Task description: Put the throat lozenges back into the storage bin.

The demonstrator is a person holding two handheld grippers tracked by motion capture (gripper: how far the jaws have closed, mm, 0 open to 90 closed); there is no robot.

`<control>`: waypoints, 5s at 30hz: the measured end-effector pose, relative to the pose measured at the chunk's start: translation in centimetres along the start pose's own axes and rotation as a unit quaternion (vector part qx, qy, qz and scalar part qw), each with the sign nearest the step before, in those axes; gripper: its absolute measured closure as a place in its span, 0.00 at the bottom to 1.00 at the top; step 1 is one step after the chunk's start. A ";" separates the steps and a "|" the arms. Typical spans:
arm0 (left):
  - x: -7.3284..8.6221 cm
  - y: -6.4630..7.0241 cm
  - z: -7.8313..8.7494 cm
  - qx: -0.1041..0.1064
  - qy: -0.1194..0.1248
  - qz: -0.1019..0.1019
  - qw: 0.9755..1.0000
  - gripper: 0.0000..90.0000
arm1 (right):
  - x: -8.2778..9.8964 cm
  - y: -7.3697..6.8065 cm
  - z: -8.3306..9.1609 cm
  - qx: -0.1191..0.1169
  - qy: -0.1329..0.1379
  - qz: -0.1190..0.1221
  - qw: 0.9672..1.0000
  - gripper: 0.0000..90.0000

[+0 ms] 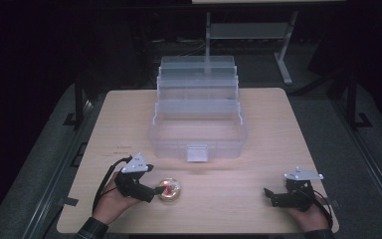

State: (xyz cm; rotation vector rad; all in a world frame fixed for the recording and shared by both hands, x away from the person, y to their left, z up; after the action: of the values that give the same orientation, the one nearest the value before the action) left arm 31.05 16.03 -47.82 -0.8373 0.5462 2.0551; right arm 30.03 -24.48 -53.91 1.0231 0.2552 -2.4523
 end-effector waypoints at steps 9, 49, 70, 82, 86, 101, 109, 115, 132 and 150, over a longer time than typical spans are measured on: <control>-0.4 0.8 -1.3 0.013 -0.012 -0.010 1.000 0.14 | 0.0 0.0 0.0 0.000 0.000 0.000 1.000 0.06; 0.8 1.7 -4.7 0.038 -0.115 -0.062 0.991 0.13 | 0.0 0.0 0.0 0.000 0.000 0.000 1.000 0.06; 1.6 1.8 -5.2 0.038 -0.131 -0.074 0.988 0.16 | 0.0 0.0 0.0 0.000 0.000 0.000 1.000 0.06; 1.6 1.9 -5.1 0.037 -0.125 -0.075 0.989 0.22 | 0.0 0.0 0.0 0.000 0.000 0.001 1.000 0.06; 1.6 1.9 -5.1 0.037 -0.125 -0.074 0.989 0.22 | 0.0 0.0 0.0 0.000 0.000 0.000 1.000 0.06; 1.1 2.0 -4.8 0.046 -0.125 -0.072 0.989 0.22 | 0.0 0.0 0.0 0.000 0.000 0.000 1.000 0.06; 0.2 2.0 -4.0 0.050 -0.112 -0.066 0.990 0.22 | 0.0 0.0 0.0 0.000 0.000 0.000 1.000 0.06; -0.8 2.1 -3.3 0.053 -0.102 -0.060 0.992 0.22 | 0.0 0.0 0.0 0.000 0.000 0.000 1.000 0.06; -2.5 1.3 -2.2 0.053 -0.091 -0.056 0.993 0.22 | 0.0 0.0 0.0 0.000 0.000 0.000 1.000 0.06; -4.5 0.6 -1.1 0.064 -0.082 -0.052 0.993 0.22 | 0.0 0.0 0.0 0.000 0.000 0.000 1.000 0.06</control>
State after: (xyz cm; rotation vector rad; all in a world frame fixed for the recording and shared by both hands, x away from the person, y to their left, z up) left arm 32.88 12.64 -45.26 -0.6038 0.5261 1.9494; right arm 30.02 -24.48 -53.91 1.0229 0.2553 -2.4527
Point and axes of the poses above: each handheld gripper's, and its own axes: z roughly backward along the jaws, x roughly out of its underside, y roughly to its right, the point moved 8 cm from there along -z, roughly forward along the jaws, and after that the axes turned 3 degrees about z, right-handed, at the moved point
